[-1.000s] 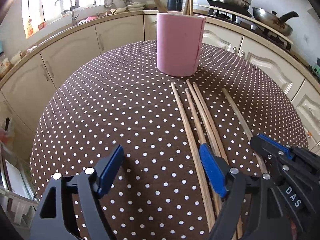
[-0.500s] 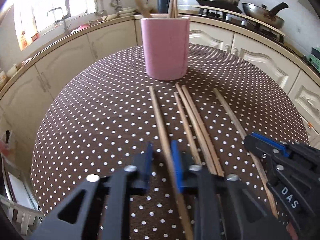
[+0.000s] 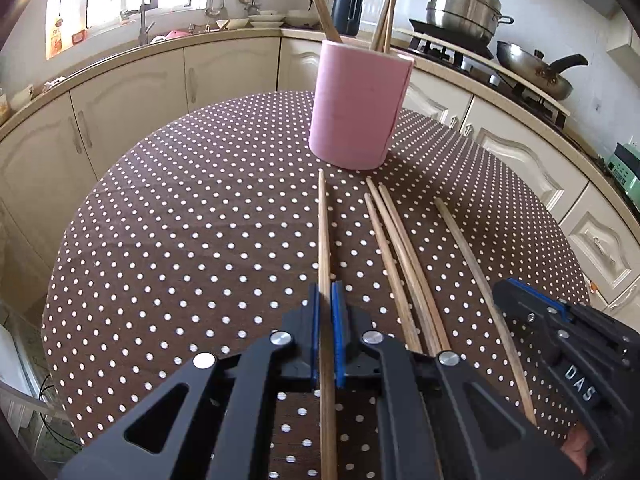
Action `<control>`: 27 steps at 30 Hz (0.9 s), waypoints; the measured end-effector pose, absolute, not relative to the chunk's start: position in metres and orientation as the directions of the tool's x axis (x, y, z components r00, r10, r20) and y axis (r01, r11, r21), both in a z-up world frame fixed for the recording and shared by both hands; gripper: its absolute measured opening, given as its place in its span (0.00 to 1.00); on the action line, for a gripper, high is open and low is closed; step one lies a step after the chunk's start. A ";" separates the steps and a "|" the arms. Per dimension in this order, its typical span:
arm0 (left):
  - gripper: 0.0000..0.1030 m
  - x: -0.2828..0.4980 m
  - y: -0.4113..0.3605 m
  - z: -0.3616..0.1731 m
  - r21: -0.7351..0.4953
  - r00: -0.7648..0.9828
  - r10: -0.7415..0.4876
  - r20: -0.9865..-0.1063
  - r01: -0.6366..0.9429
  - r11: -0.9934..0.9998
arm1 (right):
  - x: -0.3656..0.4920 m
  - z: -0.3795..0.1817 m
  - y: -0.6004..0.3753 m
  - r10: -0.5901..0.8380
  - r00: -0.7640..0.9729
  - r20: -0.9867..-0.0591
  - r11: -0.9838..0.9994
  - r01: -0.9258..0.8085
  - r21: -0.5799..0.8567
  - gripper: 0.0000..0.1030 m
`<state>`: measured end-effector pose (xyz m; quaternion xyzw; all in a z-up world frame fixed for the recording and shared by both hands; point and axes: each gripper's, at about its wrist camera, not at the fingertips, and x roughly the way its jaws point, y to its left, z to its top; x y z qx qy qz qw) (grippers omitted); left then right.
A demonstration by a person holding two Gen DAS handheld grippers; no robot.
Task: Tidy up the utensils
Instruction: 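Close the left gripper on the same chopstick beside the right gripper, then raise the chopstick upright with both grippers over the pink cup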
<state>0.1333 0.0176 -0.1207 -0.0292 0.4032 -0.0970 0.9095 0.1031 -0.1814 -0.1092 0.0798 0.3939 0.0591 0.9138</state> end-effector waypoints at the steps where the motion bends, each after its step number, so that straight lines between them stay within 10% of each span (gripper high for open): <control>1: 0.07 0.133 0.019 -0.120 -0.136 0.660 -0.205 -0.723 0.155 0.979 | 0.103 -0.107 -0.182 0.169 0.685 -0.709 0.981 -0.049 0.186 0.07; 7: 0.07 0.132 0.025 -0.119 -0.151 0.665 -0.212 -0.716 0.150 0.977 | 0.107 -0.099 -0.184 0.103 0.685 -0.721 0.992 -0.020 0.123 0.15; 10: 0.07 0.131 0.028 -0.117 -0.181 0.668 -0.247 -0.702 0.168 0.969 | 0.109 -0.097 -0.189 0.052 0.699 -0.713 0.995 0.024 0.097 0.80; 21: 0.07 0.138 0.027 -0.123 -0.179 0.634 -0.238 -0.736 0.157 0.971 | 0.125 -0.107 -0.171 0.019 0.663 -0.748 1.000 -0.025 0.003 0.77; 27: 0.07 0.142 0.018 -0.123 -0.150 0.635 -0.215 -0.742 0.155 0.976 | 0.127 -0.116 -0.165 0.025 0.633 -0.773 0.999 -0.046 -0.006 0.42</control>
